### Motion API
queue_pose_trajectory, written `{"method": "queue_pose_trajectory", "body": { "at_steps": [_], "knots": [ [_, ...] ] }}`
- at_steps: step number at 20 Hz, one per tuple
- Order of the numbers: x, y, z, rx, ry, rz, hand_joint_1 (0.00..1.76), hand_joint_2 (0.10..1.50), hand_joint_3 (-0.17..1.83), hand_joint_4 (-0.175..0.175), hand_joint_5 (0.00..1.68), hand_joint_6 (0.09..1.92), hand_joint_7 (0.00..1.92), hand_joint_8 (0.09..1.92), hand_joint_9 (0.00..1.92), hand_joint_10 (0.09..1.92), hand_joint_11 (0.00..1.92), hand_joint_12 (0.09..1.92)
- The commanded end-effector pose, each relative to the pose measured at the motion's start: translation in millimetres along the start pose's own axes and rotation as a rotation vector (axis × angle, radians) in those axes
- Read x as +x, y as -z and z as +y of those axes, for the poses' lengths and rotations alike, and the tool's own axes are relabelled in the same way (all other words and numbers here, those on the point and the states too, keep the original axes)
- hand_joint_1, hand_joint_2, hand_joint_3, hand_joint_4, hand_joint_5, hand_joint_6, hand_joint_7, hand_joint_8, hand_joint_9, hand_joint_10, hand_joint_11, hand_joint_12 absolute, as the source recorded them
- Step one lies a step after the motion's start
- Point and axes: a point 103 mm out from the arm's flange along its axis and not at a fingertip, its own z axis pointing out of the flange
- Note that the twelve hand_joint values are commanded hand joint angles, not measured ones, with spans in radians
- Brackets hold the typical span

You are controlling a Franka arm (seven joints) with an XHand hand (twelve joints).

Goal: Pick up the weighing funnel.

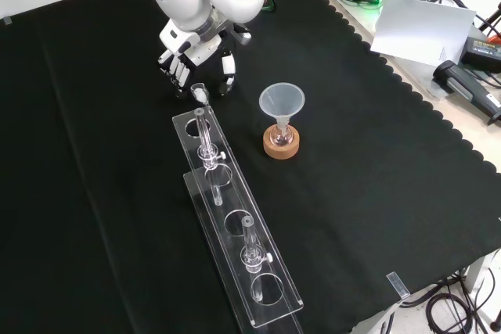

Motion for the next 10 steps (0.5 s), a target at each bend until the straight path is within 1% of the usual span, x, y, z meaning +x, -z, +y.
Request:
{"method": "queue_pose_trajectory", "body": {
  "at_steps": [1, 10],
  "knots": [
    [0.1, -1.7, 0.3, 0.001, -0.005, 0.014, 0.69, 0.58, 0.57, 0.023, 0.68, 0.09, 0.81, 0.60, 0.62, 0.59, 0.00, 1.49],
    [4.7, -4.8, 3.5, 0.003, -0.007, 0.040, 0.70, 0.58, 0.57, 0.024, 0.70, 0.09, 0.83, 0.61, 0.65, 0.57, 0.00, 1.50]
  ]
}}
